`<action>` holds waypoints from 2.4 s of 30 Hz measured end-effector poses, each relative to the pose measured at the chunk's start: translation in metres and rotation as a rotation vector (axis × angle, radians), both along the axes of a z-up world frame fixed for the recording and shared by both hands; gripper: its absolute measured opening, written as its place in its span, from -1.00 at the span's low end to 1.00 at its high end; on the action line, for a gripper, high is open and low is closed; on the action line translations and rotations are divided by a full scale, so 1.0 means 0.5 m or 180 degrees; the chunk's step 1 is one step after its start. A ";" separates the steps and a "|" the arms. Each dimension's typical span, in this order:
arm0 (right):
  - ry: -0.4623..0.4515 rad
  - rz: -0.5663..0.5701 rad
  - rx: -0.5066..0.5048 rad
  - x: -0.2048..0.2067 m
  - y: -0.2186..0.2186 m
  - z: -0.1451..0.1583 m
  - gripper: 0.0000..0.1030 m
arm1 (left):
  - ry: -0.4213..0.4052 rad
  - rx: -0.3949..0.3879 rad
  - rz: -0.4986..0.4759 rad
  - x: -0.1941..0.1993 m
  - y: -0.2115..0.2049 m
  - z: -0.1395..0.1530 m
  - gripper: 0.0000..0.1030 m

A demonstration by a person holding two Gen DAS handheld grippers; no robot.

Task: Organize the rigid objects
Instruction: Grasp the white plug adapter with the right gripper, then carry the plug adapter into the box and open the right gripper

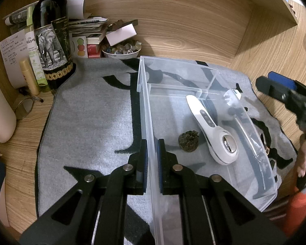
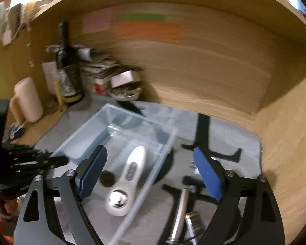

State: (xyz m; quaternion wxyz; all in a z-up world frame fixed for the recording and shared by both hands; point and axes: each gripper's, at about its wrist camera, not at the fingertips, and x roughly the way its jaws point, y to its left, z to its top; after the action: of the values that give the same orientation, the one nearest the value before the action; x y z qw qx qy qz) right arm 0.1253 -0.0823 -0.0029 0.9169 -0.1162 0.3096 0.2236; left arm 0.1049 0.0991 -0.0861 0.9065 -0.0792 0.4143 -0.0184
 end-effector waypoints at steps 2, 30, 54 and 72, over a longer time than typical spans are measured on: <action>0.0040 -0.0096 0.0052 0.017 -0.023 0.002 0.66 | -0.0002 0.0005 -0.0001 0.000 0.000 0.000 -0.85; 0.0830 -0.0732 0.0011 0.211 -0.137 -0.151 -0.06 | -0.0004 0.0004 -0.0005 -0.003 0.001 0.001 -0.85; 0.0348 -0.0441 0.0118 0.122 -0.101 -0.050 -0.49 | -0.0004 0.0008 -0.0004 -0.004 0.001 0.001 -0.85; 0.0026 0.0318 0.0118 0.011 0.026 0.008 -0.49 | -0.0004 0.0013 -0.0005 -0.006 0.000 -0.001 -0.85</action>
State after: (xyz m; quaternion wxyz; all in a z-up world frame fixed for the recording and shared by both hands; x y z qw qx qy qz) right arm 0.1309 -0.0694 0.0013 0.9053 -0.1136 0.3029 0.2752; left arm 0.1020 0.0991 -0.0867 0.9069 -0.0770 0.4138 -0.0183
